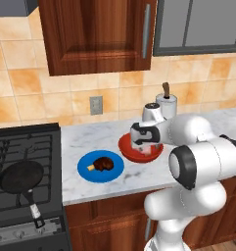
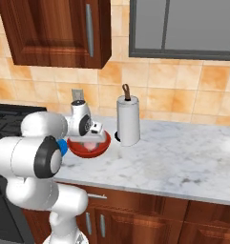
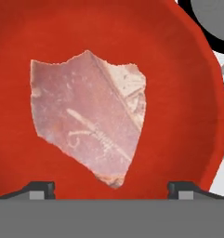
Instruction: Place one of the steaks on the plate and the other in the bowl. Then place the bowl in the fridge.
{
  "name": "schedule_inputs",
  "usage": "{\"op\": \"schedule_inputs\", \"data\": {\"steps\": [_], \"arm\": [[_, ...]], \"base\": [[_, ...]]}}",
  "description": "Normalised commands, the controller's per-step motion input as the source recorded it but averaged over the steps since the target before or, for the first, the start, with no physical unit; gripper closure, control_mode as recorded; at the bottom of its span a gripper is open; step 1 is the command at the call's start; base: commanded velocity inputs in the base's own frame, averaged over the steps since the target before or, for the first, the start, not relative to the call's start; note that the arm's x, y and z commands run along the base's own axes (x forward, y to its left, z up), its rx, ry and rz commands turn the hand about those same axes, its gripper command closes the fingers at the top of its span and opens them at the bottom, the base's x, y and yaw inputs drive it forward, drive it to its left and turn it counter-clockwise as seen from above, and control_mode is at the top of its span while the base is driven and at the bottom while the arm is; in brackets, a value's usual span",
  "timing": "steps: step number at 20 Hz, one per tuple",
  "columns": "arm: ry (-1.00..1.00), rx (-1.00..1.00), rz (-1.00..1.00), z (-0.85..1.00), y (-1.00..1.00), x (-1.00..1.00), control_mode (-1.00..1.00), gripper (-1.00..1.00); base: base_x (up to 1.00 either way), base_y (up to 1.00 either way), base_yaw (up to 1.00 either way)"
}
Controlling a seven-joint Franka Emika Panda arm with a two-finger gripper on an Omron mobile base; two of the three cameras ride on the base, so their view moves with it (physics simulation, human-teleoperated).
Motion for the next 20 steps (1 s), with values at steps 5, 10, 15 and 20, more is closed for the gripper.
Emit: {"op": "schedule_inputs", "data": {"steps": [5,10,15,20], "arm": [[-0.10,0.01,-0.08,0.73,0.00,-0.84,-1.00,-1.00],[-0.11,0.07,-0.11,0.30,-0.19,-1.00,-1.00,-1.00],[-0.16,0.02,-0.21,0.34,-0.60,-0.98,-1.00,-1.00],[0.00,0.06,-0.21,0.48,-0.35,-0.86,-1.00,-1.00]], "base": [[0.00,0.00,0.00],[0.00,0.00,0.00],[0.00,0.00,0.00],[0.00,0.00,0.00]]}}
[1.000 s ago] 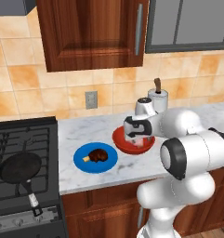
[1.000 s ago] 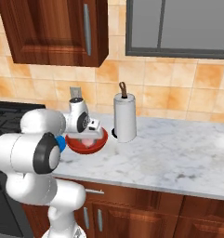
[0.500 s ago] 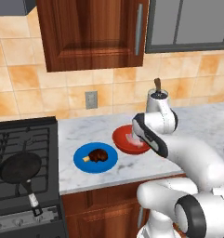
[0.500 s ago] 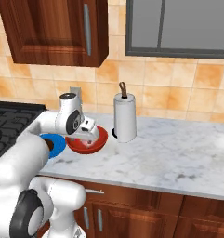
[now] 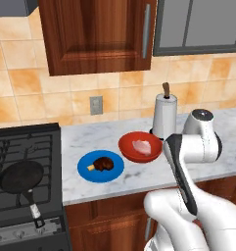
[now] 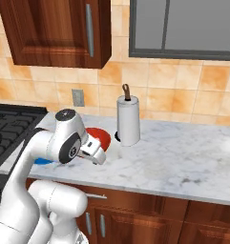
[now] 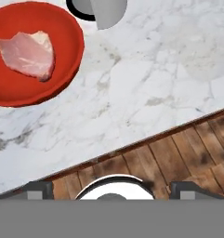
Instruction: Place one of the steaks on the plate and the other in the bowl. Then place the bowl in the fridge.
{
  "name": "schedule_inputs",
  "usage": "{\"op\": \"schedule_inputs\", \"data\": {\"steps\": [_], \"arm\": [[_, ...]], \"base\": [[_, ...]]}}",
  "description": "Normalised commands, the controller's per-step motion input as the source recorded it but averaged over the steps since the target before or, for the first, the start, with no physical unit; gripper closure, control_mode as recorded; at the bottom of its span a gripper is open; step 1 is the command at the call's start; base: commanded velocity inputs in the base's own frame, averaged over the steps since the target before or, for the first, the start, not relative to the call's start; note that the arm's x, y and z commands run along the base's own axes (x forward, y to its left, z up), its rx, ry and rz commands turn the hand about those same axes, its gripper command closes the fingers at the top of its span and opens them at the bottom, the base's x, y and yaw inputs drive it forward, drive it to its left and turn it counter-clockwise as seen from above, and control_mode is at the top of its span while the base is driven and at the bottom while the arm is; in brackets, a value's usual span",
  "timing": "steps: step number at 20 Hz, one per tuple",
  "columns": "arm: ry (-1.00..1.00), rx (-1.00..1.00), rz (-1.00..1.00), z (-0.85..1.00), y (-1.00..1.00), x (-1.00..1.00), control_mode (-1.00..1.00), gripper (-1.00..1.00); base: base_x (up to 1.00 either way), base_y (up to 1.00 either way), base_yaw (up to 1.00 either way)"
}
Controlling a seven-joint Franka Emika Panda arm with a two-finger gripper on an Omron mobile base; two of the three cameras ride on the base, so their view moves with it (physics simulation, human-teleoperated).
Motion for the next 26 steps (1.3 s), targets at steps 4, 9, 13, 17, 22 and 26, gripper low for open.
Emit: {"op": "schedule_inputs", "data": {"steps": [4,9,13,17,22,26], "arm": [[0.00,0.10,0.00,0.41,0.25,-0.72,-1.00,-1.00],[0.00,0.00,0.01,-0.01,0.06,-0.05,-1.00,-1.00],[0.00,0.00,-0.11,-0.03,0.00,-0.09,1.00,-1.00],[0.00,0.00,0.00,0.00,0.00,0.00,1.00,-1.00],[0.00,0.00,0.00,0.00,0.00,0.00,1.00,-1.00],[0.00,0.00,0.00,0.00,0.00,0.00,1.00,-1.00]], "base": [[0.00,0.00,0.00],[0.00,0.00,0.00],[-0.45,-0.01,-0.21],[-0.82,-0.09,-0.39],[-0.37,-0.36,-0.58],[0.00,-0.49,-0.88]]}}
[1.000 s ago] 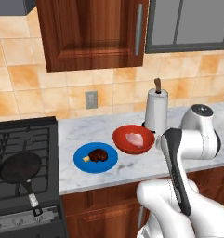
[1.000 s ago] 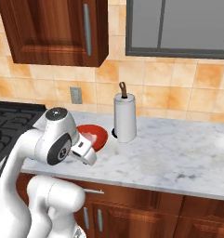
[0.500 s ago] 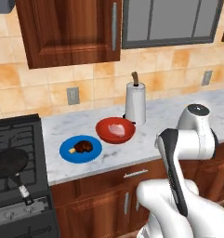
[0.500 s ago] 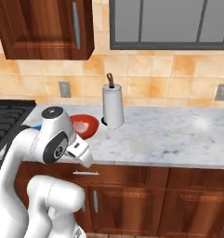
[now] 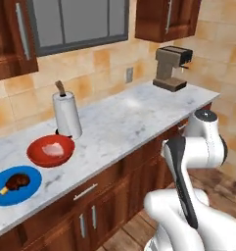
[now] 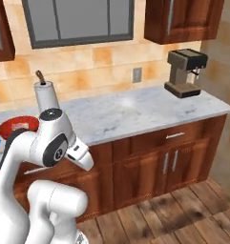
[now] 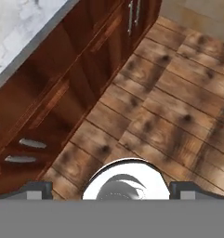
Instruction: Place one of the steaks on the plate and the other in the bowl. Then place the bowl in the fridge.
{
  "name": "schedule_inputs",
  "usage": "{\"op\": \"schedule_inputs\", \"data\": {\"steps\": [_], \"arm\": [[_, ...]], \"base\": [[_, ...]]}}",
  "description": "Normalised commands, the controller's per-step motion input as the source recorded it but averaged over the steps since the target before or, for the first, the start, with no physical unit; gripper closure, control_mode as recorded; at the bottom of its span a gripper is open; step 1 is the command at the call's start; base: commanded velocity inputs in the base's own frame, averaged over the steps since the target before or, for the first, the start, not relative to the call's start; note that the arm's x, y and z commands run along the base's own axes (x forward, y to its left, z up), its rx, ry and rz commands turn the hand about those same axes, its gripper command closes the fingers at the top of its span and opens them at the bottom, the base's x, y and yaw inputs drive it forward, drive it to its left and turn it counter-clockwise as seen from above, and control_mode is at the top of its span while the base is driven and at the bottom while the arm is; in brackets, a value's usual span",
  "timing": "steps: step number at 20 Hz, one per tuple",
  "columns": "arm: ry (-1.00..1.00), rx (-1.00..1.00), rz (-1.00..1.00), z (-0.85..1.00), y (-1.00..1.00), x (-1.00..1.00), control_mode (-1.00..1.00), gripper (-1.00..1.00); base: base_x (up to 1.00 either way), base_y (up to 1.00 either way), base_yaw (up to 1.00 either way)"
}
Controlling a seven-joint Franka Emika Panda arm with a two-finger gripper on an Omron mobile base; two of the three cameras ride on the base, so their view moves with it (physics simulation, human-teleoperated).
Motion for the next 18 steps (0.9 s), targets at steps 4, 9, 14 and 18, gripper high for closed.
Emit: {"op": "schedule_inputs", "data": {"steps": [4,9,14,18], "arm": [[0.00,0.00,0.00,0.00,0.00,0.00,1.00,-1.00],[0.00,0.00,0.00,0.00,0.00,0.00,1.00,-1.00],[0.00,0.00,0.00,0.00,0.00,0.00,1.00,-1.00],[0.00,0.00,0.00,0.00,0.00,0.00,1.00,-1.00]], "base": [[0.05,-0.64,-0.84],[0.00,-0.59,-0.87],[0.00,-0.51,-0.89],[0.00,-0.54,-0.88]]}}
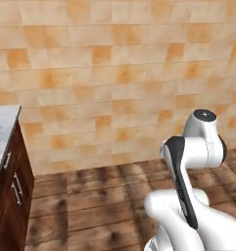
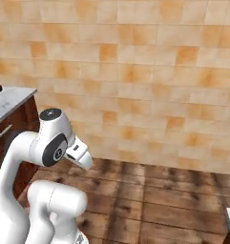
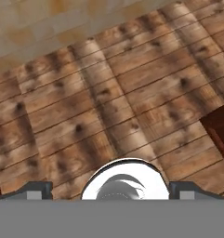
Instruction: Place one of the steaks on the plate and the other in the bowl. Then place the bowl in the fridge.
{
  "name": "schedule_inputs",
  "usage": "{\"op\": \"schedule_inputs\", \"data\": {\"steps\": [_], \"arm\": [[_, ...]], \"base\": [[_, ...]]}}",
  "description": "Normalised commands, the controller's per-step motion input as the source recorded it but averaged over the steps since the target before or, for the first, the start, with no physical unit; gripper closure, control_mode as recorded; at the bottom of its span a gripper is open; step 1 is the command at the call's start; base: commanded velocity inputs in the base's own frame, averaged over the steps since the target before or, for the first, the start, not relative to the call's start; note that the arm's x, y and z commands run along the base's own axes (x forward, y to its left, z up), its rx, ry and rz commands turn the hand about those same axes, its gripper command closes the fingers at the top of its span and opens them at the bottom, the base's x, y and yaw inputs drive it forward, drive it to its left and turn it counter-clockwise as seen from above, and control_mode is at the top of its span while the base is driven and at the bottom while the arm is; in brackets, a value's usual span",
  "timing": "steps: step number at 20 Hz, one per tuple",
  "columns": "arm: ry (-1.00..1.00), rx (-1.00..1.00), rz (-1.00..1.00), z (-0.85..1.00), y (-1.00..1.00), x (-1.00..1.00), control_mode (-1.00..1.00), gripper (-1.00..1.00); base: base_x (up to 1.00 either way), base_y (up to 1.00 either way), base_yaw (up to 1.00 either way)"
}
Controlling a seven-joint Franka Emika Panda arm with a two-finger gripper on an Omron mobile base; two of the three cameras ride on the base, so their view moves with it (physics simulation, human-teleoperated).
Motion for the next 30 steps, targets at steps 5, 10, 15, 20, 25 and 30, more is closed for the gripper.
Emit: {"op": "schedule_inputs", "data": {"steps": [5,10,15,20,25,30], "arm": [[0.00,0.00,0.00,0.00,0.00,0.00,1.00,-1.00],[0.00,0.00,0.00,0.00,0.00,0.00,1.00,-1.00],[0.00,0.00,0.00,0.00,0.00,0.00,1.00,-1.00],[0.00,0.00,0.00,0.00,0.00,0.00,1.00,-1.00],[0.00,0.00,0.00,0.00,0.00,0.00,1.00,-1.00],[0.00,0.00,0.00,0.00,0.00,0.00,1.00,-1.00]], "base": [[0.02,-0.48,-0.86],[0.14,-0.24,-0.84],[0.00,-0.18,-0.91],[0.00,-0.23,-0.93],[0.03,-0.39,-0.87],[0.16,-0.88,-0.52]]}}
